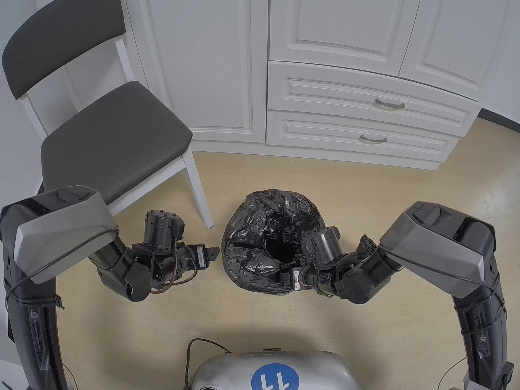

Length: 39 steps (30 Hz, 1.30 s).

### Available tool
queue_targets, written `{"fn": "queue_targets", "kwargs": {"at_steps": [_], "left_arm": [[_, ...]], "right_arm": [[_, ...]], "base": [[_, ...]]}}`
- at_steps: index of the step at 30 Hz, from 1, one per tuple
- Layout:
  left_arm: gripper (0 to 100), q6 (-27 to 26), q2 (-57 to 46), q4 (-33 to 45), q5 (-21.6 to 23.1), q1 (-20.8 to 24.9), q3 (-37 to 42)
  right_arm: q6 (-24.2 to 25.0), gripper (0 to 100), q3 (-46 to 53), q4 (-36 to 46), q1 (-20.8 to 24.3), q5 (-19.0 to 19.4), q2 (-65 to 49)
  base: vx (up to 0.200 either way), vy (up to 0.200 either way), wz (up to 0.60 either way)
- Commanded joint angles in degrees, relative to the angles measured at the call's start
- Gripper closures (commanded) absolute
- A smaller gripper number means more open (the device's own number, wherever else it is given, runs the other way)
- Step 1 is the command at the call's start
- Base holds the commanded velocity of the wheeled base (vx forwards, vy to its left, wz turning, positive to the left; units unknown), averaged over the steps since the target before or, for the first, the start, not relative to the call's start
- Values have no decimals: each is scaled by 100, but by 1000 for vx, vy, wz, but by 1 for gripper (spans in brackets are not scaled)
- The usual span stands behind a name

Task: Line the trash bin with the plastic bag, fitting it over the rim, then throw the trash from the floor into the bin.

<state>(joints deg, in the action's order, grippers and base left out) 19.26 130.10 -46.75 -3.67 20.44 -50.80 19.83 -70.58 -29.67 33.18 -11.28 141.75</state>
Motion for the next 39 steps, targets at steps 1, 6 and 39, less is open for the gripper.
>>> {"fn": "queue_targets", "kwargs": {"at_steps": [1, 6, 39], "left_arm": [[0, 16, -11, -9, -20, 91, 0], [0, 43, -11, -45, -29, 153, -27], [0, 394, 1606, 896, -415, 232, -1363]], "right_arm": [[-15, 0, 361, 5, 57, 11, -543], [-23, 0, 590, 23, 118, 11, -974], [-841, 0, 774, -39, 452, -235, -956]], "base": [[0, 0, 0], [0, 0, 0], [0, 0, 0]]}}
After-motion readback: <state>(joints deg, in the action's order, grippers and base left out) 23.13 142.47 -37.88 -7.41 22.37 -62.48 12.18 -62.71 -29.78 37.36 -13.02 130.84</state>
